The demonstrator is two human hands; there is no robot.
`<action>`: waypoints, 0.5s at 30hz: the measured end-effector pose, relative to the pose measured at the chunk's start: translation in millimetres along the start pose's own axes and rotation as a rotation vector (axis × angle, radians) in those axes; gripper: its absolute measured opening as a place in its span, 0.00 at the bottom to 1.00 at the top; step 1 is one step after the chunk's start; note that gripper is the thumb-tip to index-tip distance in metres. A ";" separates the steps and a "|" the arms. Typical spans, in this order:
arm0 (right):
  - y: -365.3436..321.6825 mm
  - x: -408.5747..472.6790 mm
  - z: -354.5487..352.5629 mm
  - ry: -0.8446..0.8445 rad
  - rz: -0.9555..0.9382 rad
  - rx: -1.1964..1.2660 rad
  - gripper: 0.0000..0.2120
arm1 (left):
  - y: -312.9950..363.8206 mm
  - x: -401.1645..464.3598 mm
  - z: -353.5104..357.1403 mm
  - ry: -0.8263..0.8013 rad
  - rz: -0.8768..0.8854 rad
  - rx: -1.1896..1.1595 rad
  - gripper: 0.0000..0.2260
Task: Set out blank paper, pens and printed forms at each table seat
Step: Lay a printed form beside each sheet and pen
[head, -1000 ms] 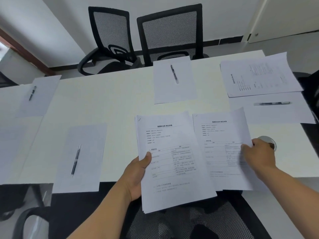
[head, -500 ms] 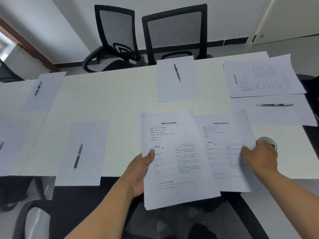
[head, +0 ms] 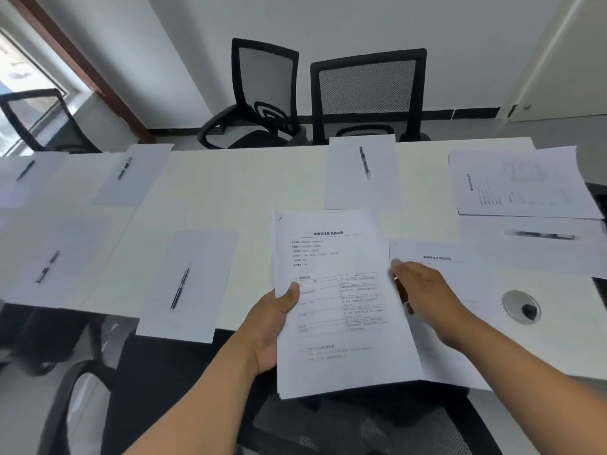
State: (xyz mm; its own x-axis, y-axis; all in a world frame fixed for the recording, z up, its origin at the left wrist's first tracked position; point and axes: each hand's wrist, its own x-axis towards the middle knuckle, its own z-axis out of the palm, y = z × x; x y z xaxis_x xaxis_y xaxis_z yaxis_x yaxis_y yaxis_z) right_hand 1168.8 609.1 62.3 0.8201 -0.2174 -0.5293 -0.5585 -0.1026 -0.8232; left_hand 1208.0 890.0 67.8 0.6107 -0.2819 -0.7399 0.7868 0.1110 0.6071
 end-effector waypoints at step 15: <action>-53.7 -44.9 94.5 -0.270 -0.087 -0.004 0.10 | 14.0 -113.6 -66.9 0.159 0.163 -0.102 0.20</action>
State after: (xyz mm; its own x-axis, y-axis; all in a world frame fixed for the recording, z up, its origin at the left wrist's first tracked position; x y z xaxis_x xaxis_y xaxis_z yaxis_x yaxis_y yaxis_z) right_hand 1173.8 716.1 110.8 0.8682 0.0590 -0.4926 -0.4845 -0.1132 -0.8675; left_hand 1155.6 987.3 141.0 0.7301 -0.1003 -0.6759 0.6770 0.2409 0.6955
